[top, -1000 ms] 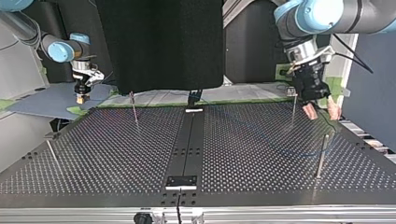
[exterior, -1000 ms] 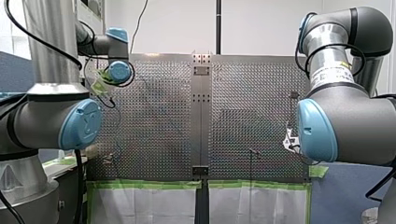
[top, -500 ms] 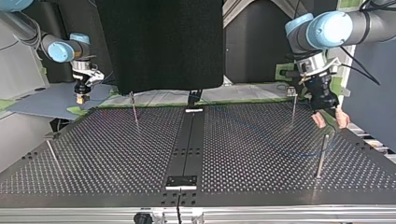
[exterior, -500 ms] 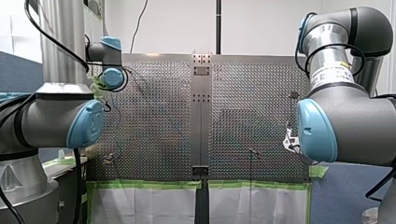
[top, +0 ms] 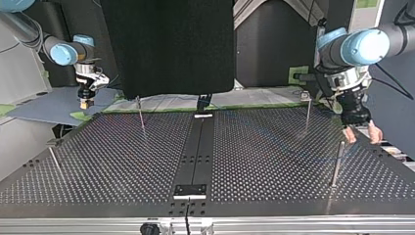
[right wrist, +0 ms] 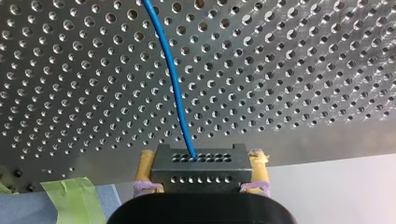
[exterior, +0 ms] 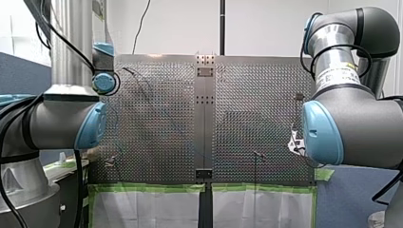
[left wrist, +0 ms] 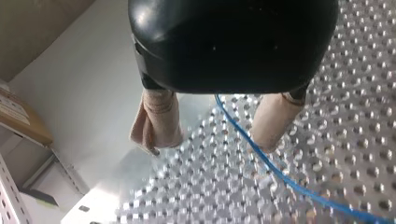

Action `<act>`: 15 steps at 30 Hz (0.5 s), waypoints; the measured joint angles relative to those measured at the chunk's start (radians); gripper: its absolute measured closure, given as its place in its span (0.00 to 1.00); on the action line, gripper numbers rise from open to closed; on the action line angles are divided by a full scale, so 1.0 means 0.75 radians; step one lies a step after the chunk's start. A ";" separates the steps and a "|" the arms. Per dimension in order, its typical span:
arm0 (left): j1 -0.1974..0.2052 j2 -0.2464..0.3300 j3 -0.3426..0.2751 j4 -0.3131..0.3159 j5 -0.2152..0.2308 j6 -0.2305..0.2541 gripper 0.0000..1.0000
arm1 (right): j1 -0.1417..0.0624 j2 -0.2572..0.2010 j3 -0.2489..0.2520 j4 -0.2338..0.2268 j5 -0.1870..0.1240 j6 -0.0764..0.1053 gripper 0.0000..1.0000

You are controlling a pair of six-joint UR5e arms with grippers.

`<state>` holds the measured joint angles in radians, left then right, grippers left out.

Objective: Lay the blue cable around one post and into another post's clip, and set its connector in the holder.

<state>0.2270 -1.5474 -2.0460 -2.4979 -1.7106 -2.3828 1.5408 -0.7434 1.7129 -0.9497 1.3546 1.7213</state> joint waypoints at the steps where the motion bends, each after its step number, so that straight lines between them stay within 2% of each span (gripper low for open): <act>1: 0.011 -0.008 0.006 0.003 0.011 -0.008 0.00 | 0.001 0.000 0.000 0.000 0.000 0.000 1.00; 5: 0.060 -0.033 0.043 0.023 0.045 -0.042 0.00 | 0.003 0.000 0.000 0.001 0.000 0.000 1.00; 9: 0.102 -0.056 0.085 0.029 0.053 -0.067 0.00 | 0.006 0.000 0.000 0.002 0.000 -0.001 1.00; 15: 0.090 -0.085 0.150 0.031 0.057 -0.092 0.00 | 0.008 0.000 0.000 0.003 0.000 -0.003 1.00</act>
<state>0.2945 -1.6112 -1.9331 -2.4749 -1.6680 -2.4521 1.5467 -0.7434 1.7129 -0.9470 1.3546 1.7192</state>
